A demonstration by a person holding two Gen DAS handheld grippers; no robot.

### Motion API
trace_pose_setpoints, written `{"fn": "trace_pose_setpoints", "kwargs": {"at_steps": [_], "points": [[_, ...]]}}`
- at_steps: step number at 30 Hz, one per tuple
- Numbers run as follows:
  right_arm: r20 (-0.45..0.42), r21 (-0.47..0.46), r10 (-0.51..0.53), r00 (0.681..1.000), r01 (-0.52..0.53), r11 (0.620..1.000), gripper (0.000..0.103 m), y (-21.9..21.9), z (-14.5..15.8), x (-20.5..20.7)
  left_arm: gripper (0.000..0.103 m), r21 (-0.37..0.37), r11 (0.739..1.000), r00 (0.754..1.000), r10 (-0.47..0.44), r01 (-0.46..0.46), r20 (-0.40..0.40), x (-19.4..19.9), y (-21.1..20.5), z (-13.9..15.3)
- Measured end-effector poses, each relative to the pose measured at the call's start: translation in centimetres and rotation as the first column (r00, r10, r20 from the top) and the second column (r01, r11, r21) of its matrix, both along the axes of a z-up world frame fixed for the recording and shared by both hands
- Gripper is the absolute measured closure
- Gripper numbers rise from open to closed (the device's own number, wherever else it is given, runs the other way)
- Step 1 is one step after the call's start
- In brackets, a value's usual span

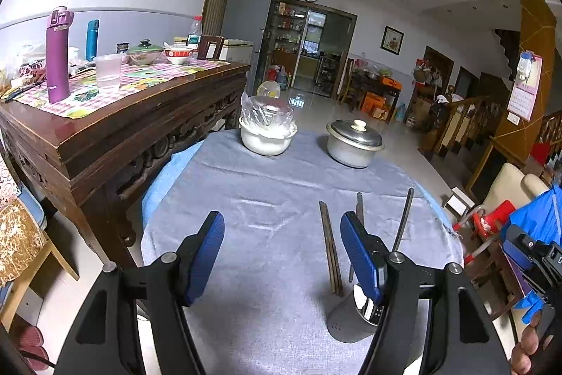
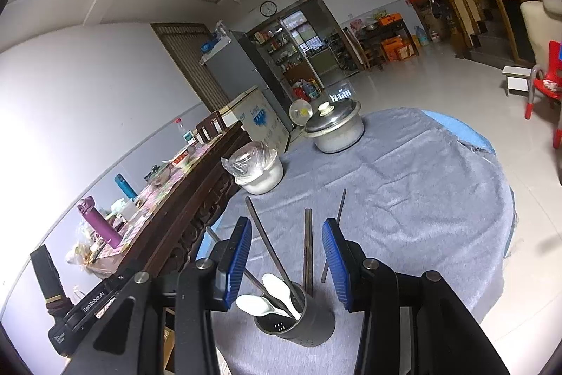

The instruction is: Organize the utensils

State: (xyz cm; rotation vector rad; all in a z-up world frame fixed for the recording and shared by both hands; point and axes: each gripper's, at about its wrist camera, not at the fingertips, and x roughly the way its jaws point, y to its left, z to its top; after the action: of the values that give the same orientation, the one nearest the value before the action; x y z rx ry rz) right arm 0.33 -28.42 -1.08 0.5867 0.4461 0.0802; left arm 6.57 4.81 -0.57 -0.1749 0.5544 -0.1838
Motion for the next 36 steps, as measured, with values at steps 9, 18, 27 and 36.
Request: {"fn": "trace_pose_setpoints", "kwargs": {"at_steps": [9,18,27,36], "points": [[-0.029,0.013,0.011,1.000,-0.010,1.000,0.058,-0.1,-0.5,0.9,0.033,0.009,1.000,0.999,0.027,-0.027,-0.037,1.0,0.8,-0.7],[-0.035,0.007,0.002,0.999,-0.001,1.000,0.058,0.0,-0.7,1.0,0.033,0.021,0.998,0.997,0.056,-0.056,-0.046,1.7,1.6,-1.2],[-0.053,0.015,-0.021,0.998,0.022,1.000,0.058,-1.2,-1.5,1.4,0.033,0.035,0.996,0.994,0.079,-0.077,-0.080,3.0,2.4,-2.6],[-0.065,0.016,-0.054,0.996,0.055,0.998,0.058,-2.7,-2.1,1.9,0.033,0.052,0.994,0.988,0.100,-0.094,-0.117,4.9,3.0,-4.4]]}}
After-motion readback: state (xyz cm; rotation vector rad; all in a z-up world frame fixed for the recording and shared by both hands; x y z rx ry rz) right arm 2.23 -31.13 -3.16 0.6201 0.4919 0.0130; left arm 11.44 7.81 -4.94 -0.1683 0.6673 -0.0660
